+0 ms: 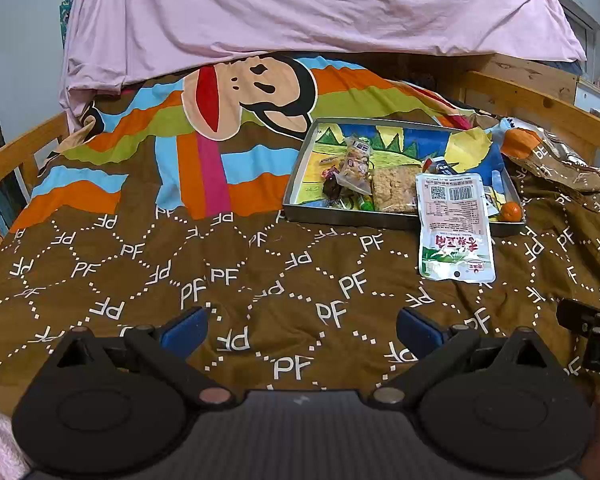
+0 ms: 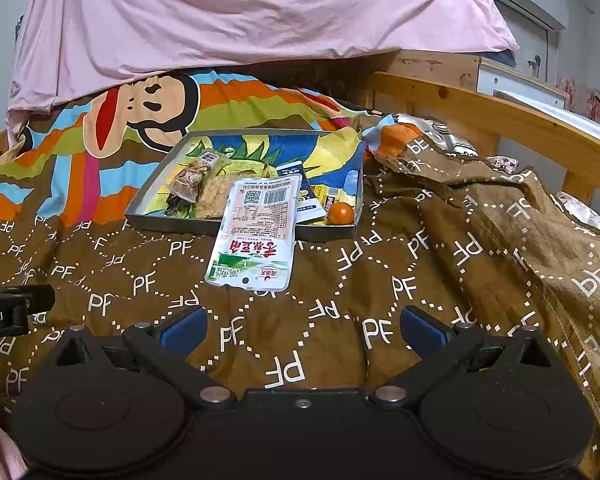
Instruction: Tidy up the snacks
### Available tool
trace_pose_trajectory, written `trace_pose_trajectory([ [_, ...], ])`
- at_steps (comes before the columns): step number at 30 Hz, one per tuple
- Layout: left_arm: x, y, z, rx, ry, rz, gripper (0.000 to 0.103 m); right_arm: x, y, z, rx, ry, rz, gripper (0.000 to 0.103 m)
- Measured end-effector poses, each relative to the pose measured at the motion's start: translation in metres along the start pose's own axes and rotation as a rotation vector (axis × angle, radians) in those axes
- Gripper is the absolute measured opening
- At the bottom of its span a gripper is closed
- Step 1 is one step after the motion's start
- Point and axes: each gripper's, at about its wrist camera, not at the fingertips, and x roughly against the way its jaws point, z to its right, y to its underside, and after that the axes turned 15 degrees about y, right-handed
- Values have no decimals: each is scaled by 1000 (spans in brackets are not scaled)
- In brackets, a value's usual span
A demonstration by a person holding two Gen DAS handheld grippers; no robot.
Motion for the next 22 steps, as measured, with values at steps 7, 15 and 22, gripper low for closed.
trace_pose_trajectory([
  [7,-1,1,-1,4,-9,-9,102,-1,2,-1,4,-2,-2,102],
  [15,-1,2,-1,10,1,-17,102,-2,1,-1,10,-4,-6,102],
  [22,-1,1,2,4,-5,-24,103,-2,1,-1,18,-6,-11,102],
])
